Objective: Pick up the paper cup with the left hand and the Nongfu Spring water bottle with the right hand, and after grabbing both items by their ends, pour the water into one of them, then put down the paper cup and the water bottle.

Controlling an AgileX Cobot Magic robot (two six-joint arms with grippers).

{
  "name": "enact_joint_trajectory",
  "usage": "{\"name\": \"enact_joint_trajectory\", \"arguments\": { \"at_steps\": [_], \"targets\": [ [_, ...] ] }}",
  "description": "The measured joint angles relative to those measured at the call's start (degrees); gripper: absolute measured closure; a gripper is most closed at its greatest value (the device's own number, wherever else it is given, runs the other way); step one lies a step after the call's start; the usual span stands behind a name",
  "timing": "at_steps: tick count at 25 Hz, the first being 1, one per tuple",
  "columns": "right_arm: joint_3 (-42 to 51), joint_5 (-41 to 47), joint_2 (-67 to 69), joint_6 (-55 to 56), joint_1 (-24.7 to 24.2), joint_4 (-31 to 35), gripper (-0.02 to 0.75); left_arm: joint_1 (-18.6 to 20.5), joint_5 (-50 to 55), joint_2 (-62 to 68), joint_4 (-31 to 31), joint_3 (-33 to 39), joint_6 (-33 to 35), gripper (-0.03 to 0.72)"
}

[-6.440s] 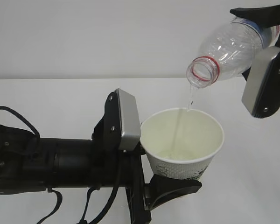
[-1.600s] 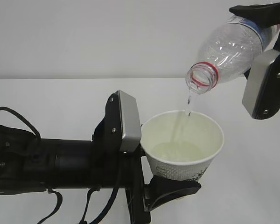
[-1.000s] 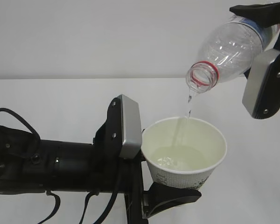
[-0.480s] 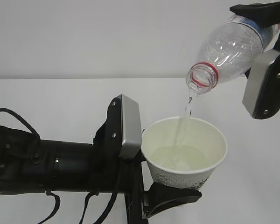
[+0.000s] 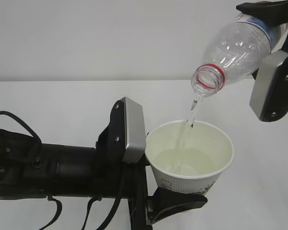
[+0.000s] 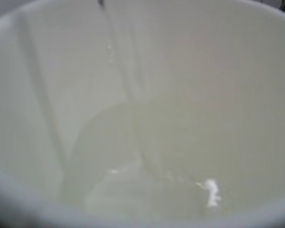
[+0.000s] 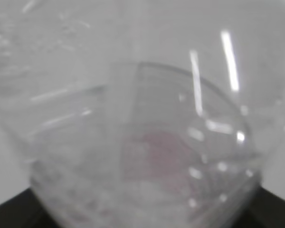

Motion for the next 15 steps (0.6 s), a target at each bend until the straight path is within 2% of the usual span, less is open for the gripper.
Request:
{"name": "enact_joint_trajectory", "arguments": {
  "at_steps": [15],
  "targets": [
    [-0.1,0.0,0.0,0.0,0.0,0.8,0.234,0.0,0.0,0.0,0.1,0.0,0.0,0.177]
  ]
}}
